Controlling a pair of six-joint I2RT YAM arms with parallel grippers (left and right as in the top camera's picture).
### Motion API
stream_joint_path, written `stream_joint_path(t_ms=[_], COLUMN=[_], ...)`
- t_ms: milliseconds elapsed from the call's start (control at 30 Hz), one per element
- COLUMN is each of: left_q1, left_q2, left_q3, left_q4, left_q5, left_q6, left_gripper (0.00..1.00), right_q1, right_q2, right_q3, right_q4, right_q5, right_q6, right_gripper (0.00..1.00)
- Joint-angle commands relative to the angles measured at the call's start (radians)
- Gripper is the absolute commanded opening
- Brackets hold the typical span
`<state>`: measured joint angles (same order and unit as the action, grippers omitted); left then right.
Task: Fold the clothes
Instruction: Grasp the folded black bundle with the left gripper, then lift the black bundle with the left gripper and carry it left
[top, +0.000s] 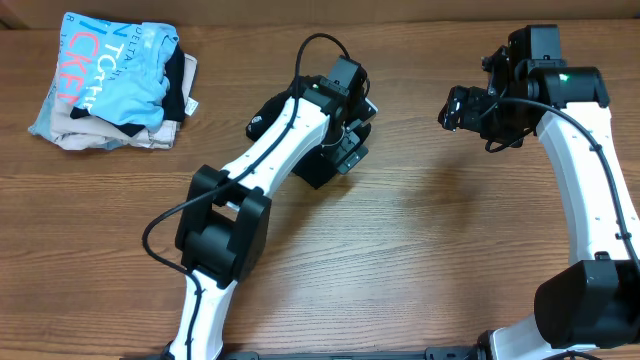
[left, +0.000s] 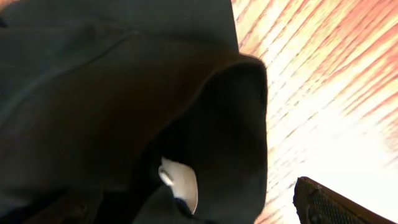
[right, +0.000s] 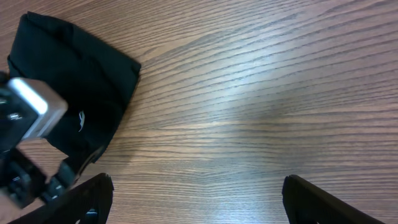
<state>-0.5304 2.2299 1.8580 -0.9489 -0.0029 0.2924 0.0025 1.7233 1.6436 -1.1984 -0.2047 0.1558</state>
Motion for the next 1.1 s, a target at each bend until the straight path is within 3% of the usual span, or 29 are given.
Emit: stream_joint_path(t_ms=[0,467,667,1067], left_q1=[-0.001,-0.001,-0.001,-0.001], left_q2=[0.040,0.102,0.105,0.105], left_q3=[-0.006,-0.006,-0.007,-0.050], left_q4=[0.004,0.007,0.008,0.024], left_q5=[0.014,0.021,0.021,0.031], left_q6=[0.018,-0.013,-0.050,-0.053], left_gripper=[1.00,1.00,0.90,0.85], right_q1=[0.000,0.000,0.000,0.000], right_q2=[-0.003,-0.003,-0.001,0.001], right_q3=[0.005,0.005,-0.002,-0.003], right_q4=[-0.002,-0.005,-0.005,-0.005], right_q5=[0.005,0.005,0.005,0.005], right_q6=[-0.007,-0.007,-0.007,-0.007], right_gripper=[0.91,0.91,0.91,0.91])
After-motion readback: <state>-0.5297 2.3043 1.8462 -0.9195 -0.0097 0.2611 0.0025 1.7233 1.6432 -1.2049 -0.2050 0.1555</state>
